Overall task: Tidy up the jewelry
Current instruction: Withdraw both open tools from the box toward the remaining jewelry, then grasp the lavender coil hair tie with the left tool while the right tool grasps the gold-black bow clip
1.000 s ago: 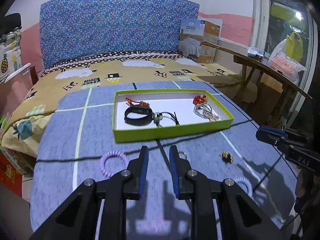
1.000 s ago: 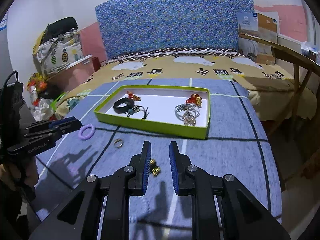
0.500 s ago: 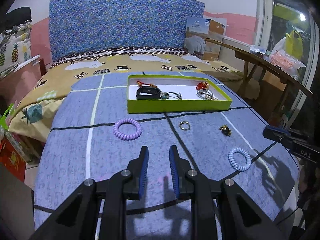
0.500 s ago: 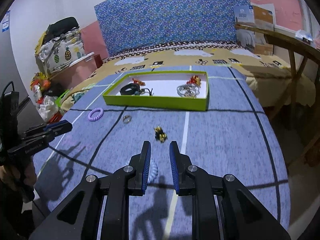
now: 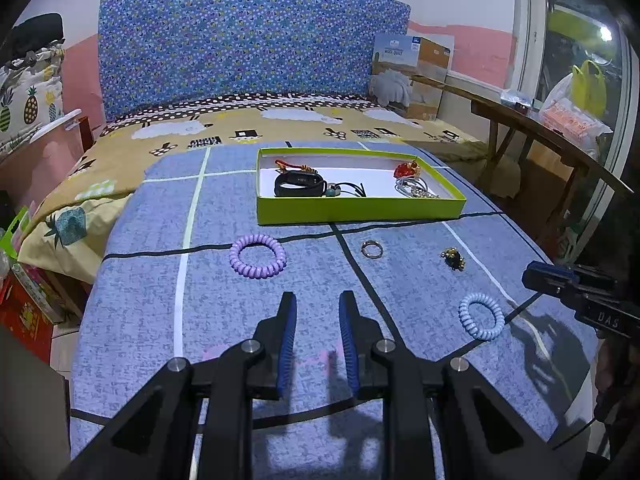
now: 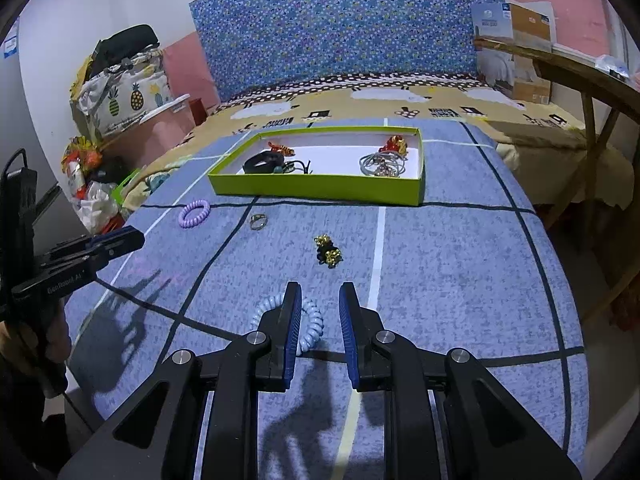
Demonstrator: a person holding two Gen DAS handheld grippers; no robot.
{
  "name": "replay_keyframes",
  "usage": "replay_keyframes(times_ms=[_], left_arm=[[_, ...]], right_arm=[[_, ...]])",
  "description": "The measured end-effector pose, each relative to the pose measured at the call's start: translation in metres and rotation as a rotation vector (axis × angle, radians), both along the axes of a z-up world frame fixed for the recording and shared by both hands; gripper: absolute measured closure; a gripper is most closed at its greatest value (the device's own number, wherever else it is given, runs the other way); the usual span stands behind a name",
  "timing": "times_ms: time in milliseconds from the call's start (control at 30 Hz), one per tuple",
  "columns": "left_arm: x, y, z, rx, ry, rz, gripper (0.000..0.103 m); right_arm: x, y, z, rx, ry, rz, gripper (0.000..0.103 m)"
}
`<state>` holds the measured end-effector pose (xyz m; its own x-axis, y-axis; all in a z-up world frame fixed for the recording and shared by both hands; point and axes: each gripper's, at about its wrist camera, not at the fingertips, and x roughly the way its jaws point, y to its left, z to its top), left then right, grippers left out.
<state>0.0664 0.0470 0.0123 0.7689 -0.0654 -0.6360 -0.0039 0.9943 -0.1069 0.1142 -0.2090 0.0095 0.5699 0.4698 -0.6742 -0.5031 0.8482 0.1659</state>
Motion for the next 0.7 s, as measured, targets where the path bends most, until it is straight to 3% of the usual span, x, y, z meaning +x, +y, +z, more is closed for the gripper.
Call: replay_keyframes(times_ms=[700], left_arm=[[0.058, 0.04, -0.02, 0.025, 0.104, 0.131, 0.078]], right_arm=[[0.009, 0.019, -0.029, -0.07, 0.076, 0.057, 0.083]])
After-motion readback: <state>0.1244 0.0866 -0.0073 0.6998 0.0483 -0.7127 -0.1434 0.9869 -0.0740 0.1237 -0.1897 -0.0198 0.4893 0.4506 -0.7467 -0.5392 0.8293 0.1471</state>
